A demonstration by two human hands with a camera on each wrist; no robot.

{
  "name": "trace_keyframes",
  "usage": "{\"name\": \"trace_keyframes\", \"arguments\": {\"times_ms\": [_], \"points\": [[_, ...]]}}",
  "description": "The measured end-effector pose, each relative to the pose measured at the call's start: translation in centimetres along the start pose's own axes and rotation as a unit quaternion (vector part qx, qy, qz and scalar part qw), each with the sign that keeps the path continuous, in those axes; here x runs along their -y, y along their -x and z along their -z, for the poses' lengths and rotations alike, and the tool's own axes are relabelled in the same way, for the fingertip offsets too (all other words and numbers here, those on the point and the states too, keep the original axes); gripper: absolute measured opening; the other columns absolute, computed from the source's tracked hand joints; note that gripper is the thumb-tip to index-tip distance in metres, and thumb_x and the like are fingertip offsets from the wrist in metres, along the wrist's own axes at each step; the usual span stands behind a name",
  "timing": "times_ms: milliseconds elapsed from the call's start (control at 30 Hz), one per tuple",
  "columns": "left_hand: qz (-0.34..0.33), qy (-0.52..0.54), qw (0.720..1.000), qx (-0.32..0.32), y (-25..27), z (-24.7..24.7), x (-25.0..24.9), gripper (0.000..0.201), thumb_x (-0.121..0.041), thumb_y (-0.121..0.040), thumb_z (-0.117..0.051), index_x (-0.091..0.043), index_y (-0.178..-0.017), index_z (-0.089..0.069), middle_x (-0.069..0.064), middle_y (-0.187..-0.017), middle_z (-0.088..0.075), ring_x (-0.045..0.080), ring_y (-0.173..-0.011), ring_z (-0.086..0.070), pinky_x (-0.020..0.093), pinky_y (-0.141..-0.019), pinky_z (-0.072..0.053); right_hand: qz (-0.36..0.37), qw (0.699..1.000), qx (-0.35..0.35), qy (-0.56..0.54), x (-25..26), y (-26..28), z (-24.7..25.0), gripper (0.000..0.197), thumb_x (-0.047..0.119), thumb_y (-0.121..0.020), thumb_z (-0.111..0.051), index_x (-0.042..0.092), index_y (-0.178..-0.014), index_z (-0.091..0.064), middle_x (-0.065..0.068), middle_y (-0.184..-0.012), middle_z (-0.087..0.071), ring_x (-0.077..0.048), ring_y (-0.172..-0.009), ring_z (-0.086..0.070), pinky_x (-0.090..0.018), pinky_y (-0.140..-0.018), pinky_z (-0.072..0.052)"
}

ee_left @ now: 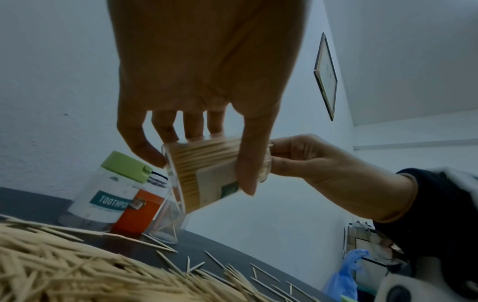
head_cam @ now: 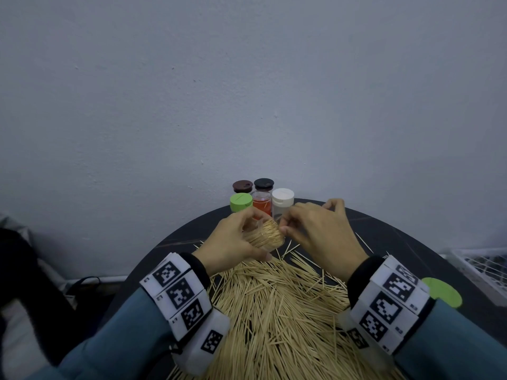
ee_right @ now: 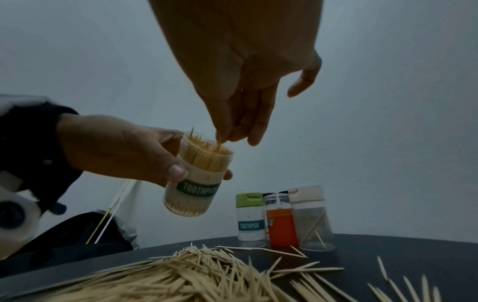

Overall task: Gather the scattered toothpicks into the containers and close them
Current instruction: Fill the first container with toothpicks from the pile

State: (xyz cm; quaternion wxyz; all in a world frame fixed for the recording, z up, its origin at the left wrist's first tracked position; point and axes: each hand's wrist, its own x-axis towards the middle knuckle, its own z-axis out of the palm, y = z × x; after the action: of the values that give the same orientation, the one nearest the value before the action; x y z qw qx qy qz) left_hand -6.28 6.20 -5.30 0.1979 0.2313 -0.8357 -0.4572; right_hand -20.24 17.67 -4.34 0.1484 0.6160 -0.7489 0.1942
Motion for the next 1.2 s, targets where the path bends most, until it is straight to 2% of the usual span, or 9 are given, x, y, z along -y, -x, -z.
{"name": "trace_keyframes", "arguments": {"times_ms": [167, 400, 567, 633, 733, 833, 900, 1100, 1200], "points": [[-0.006, -0.011, 1.0, 0.009, 0.0, -0.1, -0.1, 0.057, -0.006, -0.062, -0.085, -0.035, -0.102, -0.057, -0.001, -0.108, -0.061, 0.018, -0.098, -0.063, 0.038, -0.084, -0.056, -0.007, 1.0, 0.003, 0.024, 0.1, 0.2, 0.0, 0.013, 0.042, -0.094, -0.044, 0.034, -0.094, -0.054, 0.018, -0.091, -0.052, -0.003, -0.092, -0.05, -0.03, -0.081, -0.014], [0.006, -0.011, 1.0, 0.013, -0.1, 0.0, 0.1, 0.057, -0.005, -0.063, -0.085, -0.033, -0.105, -0.058, -0.002, -0.106, -0.062, 0.016, -0.096, -0.064, 0.037, -0.082, -0.057, -0.004, 0.996, 0.028, -0.082, -0.4, 0.0, -0.1, 0.013, 0.044, -0.09, -0.052, 0.036, -0.092, -0.061, 0.018, -0.089, -0.06, 0.006, -0.074, -0.041, -0.028, -0.083, -0.019], [0.014, -0.005, 1.0, 0.012, -0.1, 0.1, 0.2, 0.057, -0.004, -0.064, -0.084, -0.033, -0.105, -0.057, -0.002, -0.111, -0.061, 0.016, -0.098, -0.062, 0.035, -0.081, -0.058, -0.041, 0.983, 0.035, -0.174, -0.9, -0.3, -0.7, 0.005, 0.041, -0.085, -0.061, 0.038, -0.086, -0.065, 0.019, -0.078, -0.063, -0.001, -0.082, -0.058, -0.037, -0.095, -0.034], [0.019, 0.0, 1.0, 0.006, -0.2, 0.1, 0.3, 0.056, -0.004, -0.065, -0.083, -0.031, -0.107, -0.057, -0.003, -0.11, -0.061, 0.014, -0.099, -0.061, 0.03, -0.078, -0.057, -0.057, 0.976, 0.031, -0.206, -1.2, -0.5, -1.0, 0.003, 0.036, -0.085, -0.062, 0.039, -0.083, -0.062, 0.019, -0.078, -0.065, -0.001, -0.082, -0.06, -0.043, -0.092, -0.043], [0.022, 0.002, 1.0, -0.002, -0.2, 0.3, 0.3, 0.055, -0.005, -0.065, -0.083, -0.032, -0.104, -0.057, -0.005, -0.107, -0.061, 0.011, -0.098, -0.06, 0.022, -0.071, -0.053, -0.102, 0.968, 0.132, -0.19, -1.5, -0.5, -1.2, 0.01, 0.029, -0.088, -0.061, 0.027, -0.097, -0.061, 0.009, -0.097, -0.064, -0.008, -0.093, -0.06, -0.035, -0.09, -0.049], [0.033, 0.008, 0.999, -0.008, -0.4, 0.6, 0.3, 0.054, -0.005, -0.065, -0.083, -0.036, -0.1, -0.054, -0.004, -0.11, -0.061, 0.013, -0.101, -0.06, 0.028, -0.079, -0.054, -0.141, 0.935, 0.302, -0.12, -1.3, -0.9, -2.2, 0.042, 0.039, -0.085, -0.063, 0.016, -0.119, -0.054, -0.001, -0.118, -0.058, -0.015, -0.107, -0.055, -0.032, -0.094, -0.047], [0.041, 0.012, 0.999, -0.016, -0.5, 0.8, 0.4, 0.054, -0.005, -0.065, -0.083, -0.036, -0.099, -0.054, -0.001, -0.113, -0.061, 0.016, -0.104, -0.06, 0.033, -0.082, -0.055, -0.14, 0.917, 0.369, -0.066, -0.5, -1.4, -3.1, 0.059, 0.049, -0.082, -0.063, 0.013, -0.126, -0.048, -0.004, -0.125, -0.054, -0.019, -0.112, -0.052, -0.033, -0.095, -0.045], [0.057, 0.026, 0.997, -0.037, -0.7, 1.5, 0.7, 0.057, -0.003, -0.063, -0.084, -0.029, -0.105, -0.056, 0.004, -0.115, -0.063, 0.022, -0.107, -0.06, 0.044, -0.089, -0.054, -0.112, 0.909, 0.4, 0.027, 2.5, -3.3, -4.4, 0.06, 0.056, -0.078, -0.064, 0.011, -0.115, -0.052, -0.001, -0.102, -0.053, -0.018, -0.097, -0.053, -0.032, -0.08, -0.044], [0.06, 0.023, 0.997, -0.042, -1.0, 1.8, 0.9, 0.06, -0.004, -0.064, -0.084, -0.026, -0.11, -0.055, 0.005, -0.116, -0.062, 0.023, -0.109, -0.059, 0.042, -0.091, -0.053, -0.115, 0.902, 0.416, 0.025, 3.0, -4.0, -4.8, 0.057, 0.049, -0.08, -0.065, 0.009, -0.12, -0.051, -0.005, -0.115, -0.057, -0.02, -0.104, -0.055, -0.03, -0.079, -0.044]]}}
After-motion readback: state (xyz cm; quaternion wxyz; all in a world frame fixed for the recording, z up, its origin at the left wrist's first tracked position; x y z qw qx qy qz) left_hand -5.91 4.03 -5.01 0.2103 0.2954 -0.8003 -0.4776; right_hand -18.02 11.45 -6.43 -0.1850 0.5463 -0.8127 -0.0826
